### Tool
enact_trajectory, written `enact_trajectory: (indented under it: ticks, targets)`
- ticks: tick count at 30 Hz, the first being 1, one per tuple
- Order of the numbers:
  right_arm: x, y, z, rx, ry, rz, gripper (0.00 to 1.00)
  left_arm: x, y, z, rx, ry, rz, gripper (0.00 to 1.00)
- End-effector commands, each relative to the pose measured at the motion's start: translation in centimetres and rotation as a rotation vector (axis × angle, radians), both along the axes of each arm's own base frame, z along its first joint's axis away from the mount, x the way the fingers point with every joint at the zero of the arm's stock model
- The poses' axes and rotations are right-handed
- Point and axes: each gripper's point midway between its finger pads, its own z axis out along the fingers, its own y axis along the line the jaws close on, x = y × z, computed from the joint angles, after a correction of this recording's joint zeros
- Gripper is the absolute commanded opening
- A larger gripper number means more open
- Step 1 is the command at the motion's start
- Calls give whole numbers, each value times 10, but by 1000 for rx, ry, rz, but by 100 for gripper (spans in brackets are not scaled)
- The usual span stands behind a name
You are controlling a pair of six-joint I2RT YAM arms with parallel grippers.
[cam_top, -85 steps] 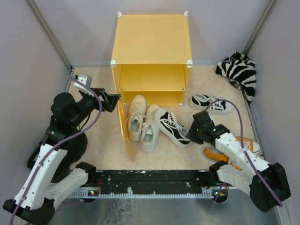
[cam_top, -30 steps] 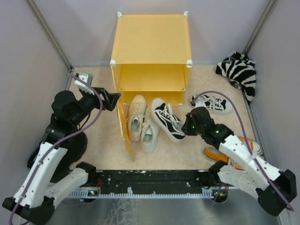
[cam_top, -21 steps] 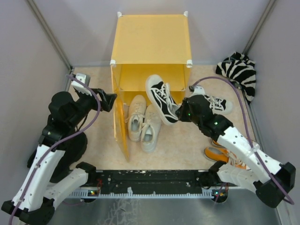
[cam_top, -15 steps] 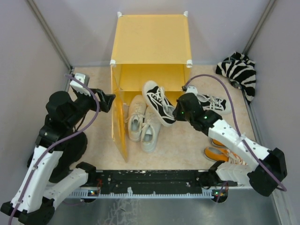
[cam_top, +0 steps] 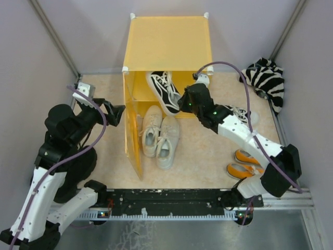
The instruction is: Place and organize the shoes in the shoe cabinet
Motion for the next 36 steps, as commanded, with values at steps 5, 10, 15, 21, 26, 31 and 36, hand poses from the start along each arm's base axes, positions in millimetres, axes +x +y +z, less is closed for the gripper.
enact_trajectory:
  ticks: [5, 10, 15, 21, 26, 31, 36]
  targets:
    - [48, 39, 64, 195, -177, -70, 0, -9, 4, 9, 1, -28, -1, 96]
    - [59, 53, 79, 244, -207, -78, 0, -10, 2, 6, 2, -19, -11, 96]
    - [62, 64, 71, 275, -194, -84, 10, -11, 3, 3, 4, -11, -11, 95]
    - [61, 71, 73, 312, -220, -51, 56, -12, 5, 2, 5, -6, 0, 96]
    - [49, 82, 89, 319, -263, 40, 67, -12, 6, 3, 9, -9, 6, 96]
    - [26, 76, 94, 275, -272, 88, 70, -11, 8, 1, 20, -3, 14, 96]
    - [-6, 51, 77, 321, -231, 81, 71, -8, 13, -2, 39, 4, 44, 96]
